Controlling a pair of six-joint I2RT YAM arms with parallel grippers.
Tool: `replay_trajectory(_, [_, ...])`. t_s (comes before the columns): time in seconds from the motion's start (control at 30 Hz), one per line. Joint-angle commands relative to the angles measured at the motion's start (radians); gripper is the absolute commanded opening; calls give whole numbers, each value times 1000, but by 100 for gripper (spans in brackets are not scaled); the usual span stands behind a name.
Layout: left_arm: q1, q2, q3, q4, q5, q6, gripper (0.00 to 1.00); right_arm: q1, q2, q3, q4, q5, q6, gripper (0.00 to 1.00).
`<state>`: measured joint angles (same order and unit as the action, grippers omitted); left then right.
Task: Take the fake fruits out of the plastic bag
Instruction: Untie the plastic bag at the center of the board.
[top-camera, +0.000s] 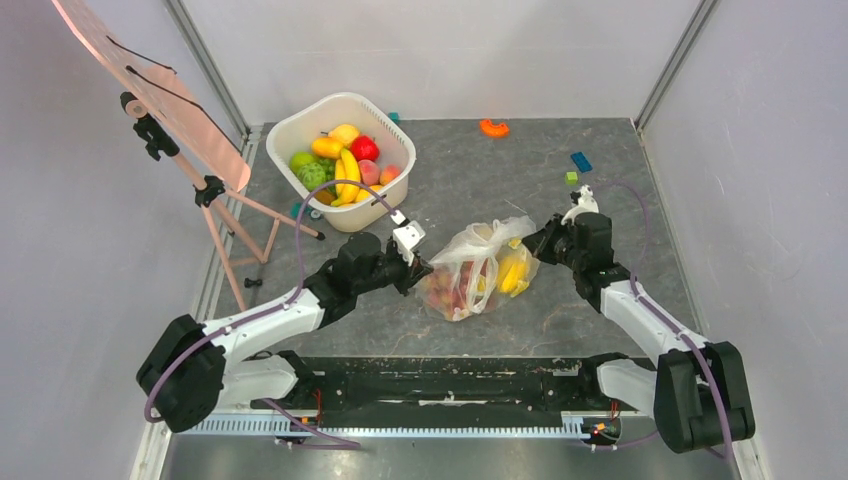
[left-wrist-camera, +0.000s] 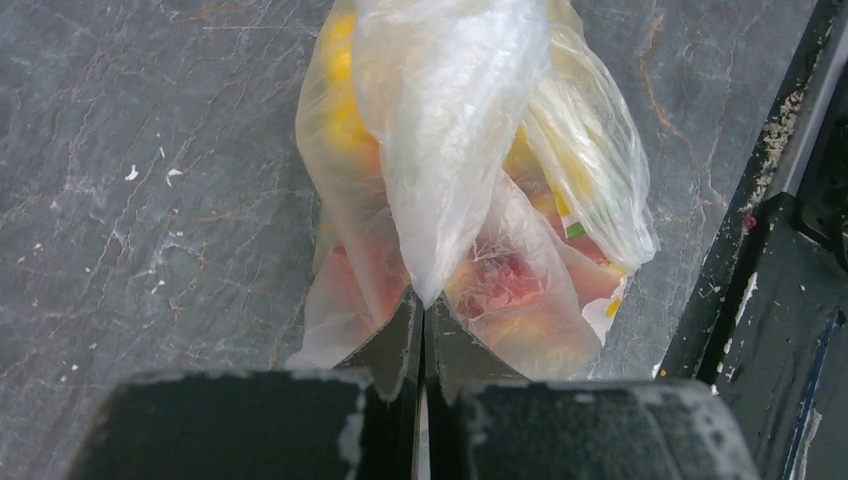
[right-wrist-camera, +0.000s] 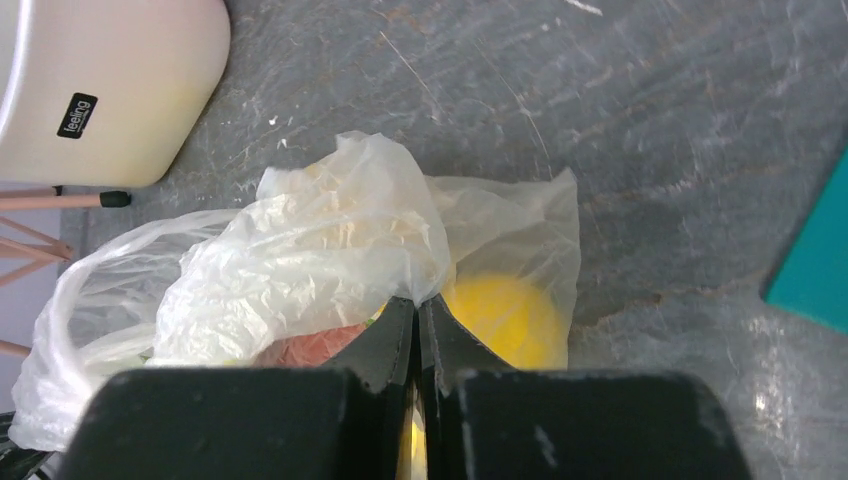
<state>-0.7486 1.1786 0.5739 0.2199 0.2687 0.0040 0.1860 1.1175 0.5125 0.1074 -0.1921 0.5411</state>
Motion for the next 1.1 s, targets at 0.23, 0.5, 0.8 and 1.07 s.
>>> replay_trajectory(0.23, [-1,-34,-43,131,-20,-63,2,-46,-191,-62,188,-158,-193,40])
replay_trajectory(0.5, [-1,-28,-34,163,34,-18,2,-45,-294,-50,167,-313,-667,82])
replay_trajectory(0.8, [-1,-23,-22,158,48,-6,2,72,-240,88,-177,-422,-1255,89])
replay_trajectory(1.07, [-1,-25,-20,148,56,32,2,105,-137,156,-236,-247,-1440,84])
